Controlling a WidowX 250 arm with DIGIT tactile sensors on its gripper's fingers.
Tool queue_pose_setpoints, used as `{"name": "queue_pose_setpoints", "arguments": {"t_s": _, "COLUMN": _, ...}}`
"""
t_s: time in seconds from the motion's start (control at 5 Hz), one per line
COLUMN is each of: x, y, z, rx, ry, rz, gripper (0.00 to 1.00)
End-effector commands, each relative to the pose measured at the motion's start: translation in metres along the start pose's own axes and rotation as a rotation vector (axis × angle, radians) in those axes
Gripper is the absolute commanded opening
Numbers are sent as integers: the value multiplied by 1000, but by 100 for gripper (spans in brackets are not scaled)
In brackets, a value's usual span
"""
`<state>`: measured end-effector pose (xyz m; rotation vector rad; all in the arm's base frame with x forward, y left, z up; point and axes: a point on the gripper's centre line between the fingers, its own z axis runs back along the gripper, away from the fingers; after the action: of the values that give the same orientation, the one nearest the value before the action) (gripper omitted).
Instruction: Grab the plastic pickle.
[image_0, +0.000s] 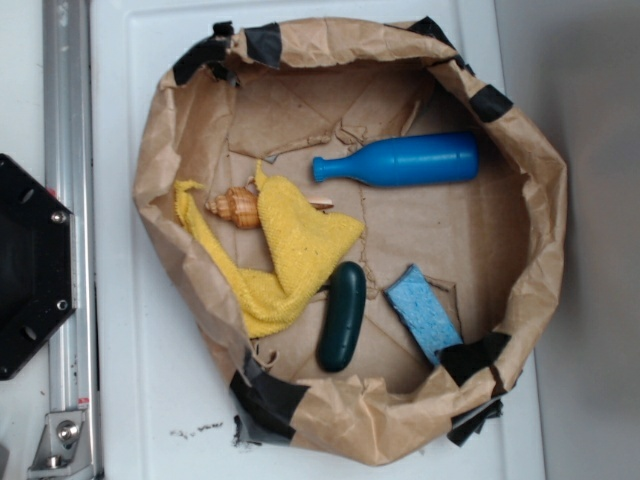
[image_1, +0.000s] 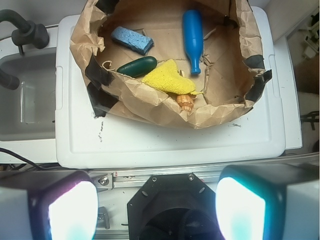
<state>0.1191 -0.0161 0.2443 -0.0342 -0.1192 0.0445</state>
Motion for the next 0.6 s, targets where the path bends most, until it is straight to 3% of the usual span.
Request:
{"name": "queue_pose_setpoints", "arguments": {"t_s": 0.0, "x": 0, "y": 0, "z": 0, "rx": 0, "ry": 0, "rz": 0, "gripper": 100}}
{"name": "queue_pose_setpoints", "arguments": {"t_s": 0.2, "x": 48, "y": 12, "z": -22, "rx": -65, "ry": -34, "rz": 257, "gripper": 100}}
{"name": "queue_pose_setpoints", "arguments": {"t_s": 0.4, "x": 91, "y": 20, "z": -50, "rx": -134, "ry": -13, "rz": 474, "gripper": 100}}
